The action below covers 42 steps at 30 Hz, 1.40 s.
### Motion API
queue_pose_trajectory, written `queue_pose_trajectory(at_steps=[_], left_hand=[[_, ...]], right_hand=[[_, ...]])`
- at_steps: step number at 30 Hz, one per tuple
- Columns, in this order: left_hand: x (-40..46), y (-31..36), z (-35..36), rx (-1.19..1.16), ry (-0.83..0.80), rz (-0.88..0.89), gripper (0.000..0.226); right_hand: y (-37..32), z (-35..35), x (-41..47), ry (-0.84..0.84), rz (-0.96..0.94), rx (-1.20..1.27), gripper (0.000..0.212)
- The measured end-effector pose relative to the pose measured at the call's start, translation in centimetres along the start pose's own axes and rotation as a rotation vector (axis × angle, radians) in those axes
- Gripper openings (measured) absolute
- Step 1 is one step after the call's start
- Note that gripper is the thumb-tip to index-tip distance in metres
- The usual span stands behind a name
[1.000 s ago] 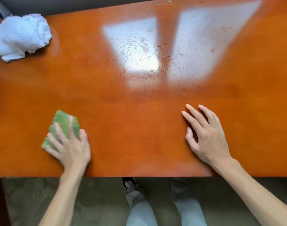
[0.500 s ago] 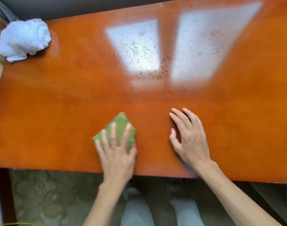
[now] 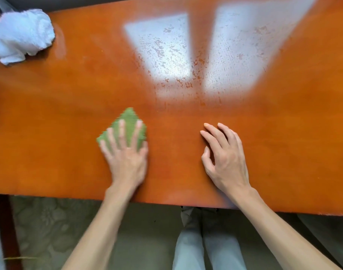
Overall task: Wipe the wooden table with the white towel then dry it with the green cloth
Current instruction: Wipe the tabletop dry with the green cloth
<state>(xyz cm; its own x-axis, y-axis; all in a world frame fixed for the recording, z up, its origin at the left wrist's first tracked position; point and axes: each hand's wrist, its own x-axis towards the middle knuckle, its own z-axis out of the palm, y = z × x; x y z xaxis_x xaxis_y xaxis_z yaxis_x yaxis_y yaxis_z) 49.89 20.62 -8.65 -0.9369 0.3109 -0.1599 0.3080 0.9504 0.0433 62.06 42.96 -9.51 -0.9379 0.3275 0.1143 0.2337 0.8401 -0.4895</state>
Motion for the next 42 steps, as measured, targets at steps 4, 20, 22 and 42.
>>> queue_pose_trajectory(at_steps=[4,20,22,42], left_hand=[[-5.5,8.8,1.0,0.055,-0.066,0.245,0.073],[-0.1,-12.6,-0.7,-0.044,-0.017,-0.145,0.061],[1.4,-13.9,-1.2,-0.066,-0.011,-0.247,0.067],[-10.0,18.0,1.7,0.097,-0.076,0.324,0.076]], right_hand=[[0.4,0.2,-0.2,0.046,0.014,0.126,0.044],[3.7,-4.6,-1.1,0.015,0.178,0.168,0.036],[5.5,-5.8,-1.3,0.08,0.253,0.158,0.032],[9.6,-6.4,-1.8,0.153,0.172,0.315,0.036]])
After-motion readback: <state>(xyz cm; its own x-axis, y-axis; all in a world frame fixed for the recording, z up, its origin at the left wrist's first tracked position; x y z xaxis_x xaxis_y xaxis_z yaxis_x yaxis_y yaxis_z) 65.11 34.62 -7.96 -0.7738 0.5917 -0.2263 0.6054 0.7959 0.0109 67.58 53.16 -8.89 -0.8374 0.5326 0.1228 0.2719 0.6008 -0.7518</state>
